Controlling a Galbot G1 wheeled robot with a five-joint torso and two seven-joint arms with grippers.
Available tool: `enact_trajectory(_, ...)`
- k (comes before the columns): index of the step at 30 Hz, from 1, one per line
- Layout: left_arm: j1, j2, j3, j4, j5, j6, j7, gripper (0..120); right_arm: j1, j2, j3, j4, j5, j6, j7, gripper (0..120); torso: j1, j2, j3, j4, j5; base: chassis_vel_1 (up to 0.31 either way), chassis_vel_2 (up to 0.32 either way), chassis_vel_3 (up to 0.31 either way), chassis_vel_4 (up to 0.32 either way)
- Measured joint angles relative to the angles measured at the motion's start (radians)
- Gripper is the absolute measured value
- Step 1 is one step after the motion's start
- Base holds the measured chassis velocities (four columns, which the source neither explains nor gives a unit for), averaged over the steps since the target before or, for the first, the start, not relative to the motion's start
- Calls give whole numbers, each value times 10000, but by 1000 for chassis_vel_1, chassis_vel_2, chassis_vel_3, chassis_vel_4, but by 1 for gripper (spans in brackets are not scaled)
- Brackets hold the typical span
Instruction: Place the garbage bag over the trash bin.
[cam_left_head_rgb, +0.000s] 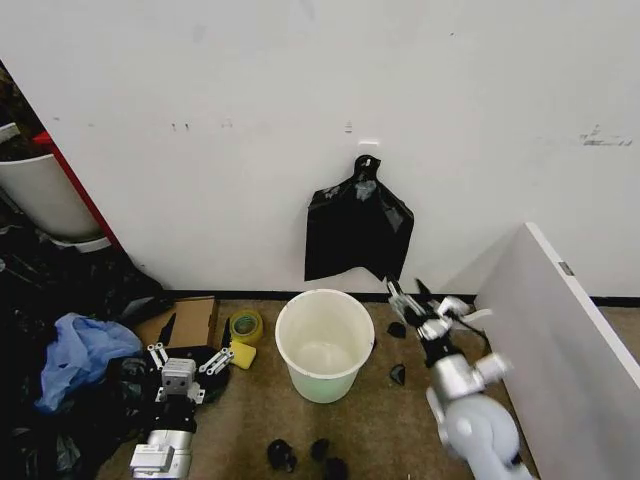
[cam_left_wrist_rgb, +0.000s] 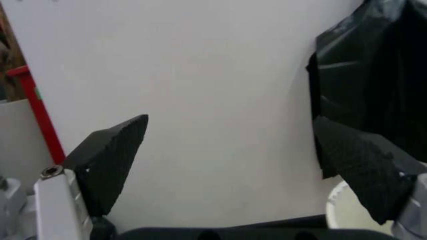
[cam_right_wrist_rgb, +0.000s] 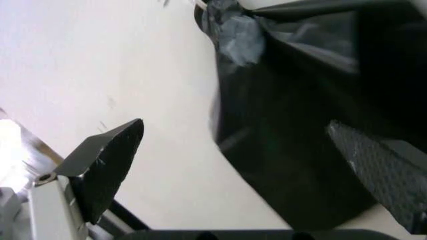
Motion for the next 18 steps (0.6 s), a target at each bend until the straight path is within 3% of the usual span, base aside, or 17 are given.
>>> enact_trajectory(6, 267, -54, -23, -122, 26, -120, 66, 98, 2277, 590, -186, -1961, 1719, -488, 105, 100, 0, -1, 2, 0, 0, 0, 0, 0, 0)
enact_trajectory(11, 570, -366, 2, -295, 276, -164, 23, 98, 3693, 1511, 82, -3444, 2066, -575, 64, 100, 1, 0, 1, 1, -1, 0, 0, 0, 0)
enact_trajectory(18, 784, -512, -3, -499, 371, -216, -3, 98, 4710, 1934, 209, -4676, 1985, -554, -172, 100, 0, -1, 0, 0, -1, 0, 0, 0, 0)
